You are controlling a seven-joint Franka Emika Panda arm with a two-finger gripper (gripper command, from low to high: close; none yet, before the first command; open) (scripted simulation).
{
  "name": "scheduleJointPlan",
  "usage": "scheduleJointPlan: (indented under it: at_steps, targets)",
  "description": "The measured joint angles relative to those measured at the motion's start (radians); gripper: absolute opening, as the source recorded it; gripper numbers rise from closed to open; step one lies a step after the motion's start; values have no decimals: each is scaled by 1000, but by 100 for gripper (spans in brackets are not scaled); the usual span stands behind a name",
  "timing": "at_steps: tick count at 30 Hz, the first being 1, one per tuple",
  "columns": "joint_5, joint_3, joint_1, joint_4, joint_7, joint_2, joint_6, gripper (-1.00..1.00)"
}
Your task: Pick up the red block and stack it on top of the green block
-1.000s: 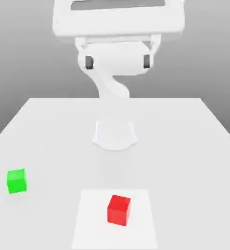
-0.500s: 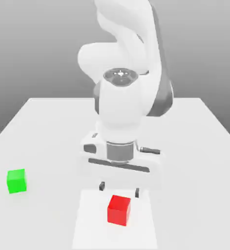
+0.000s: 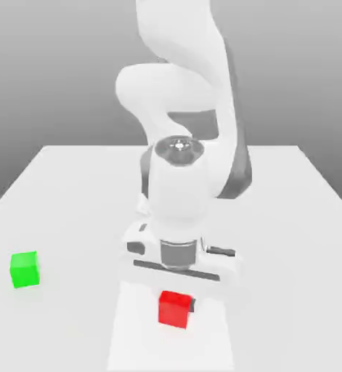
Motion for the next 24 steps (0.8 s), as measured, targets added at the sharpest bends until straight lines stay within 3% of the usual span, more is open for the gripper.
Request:
scheduleJointPlan:
  at_steps: [14, 24]
  targets:
    - [-28, -157, -385, -5, -359, -131, -119, -100]
    - [12, -279, -582, -1, -652, -140, -138, -100]
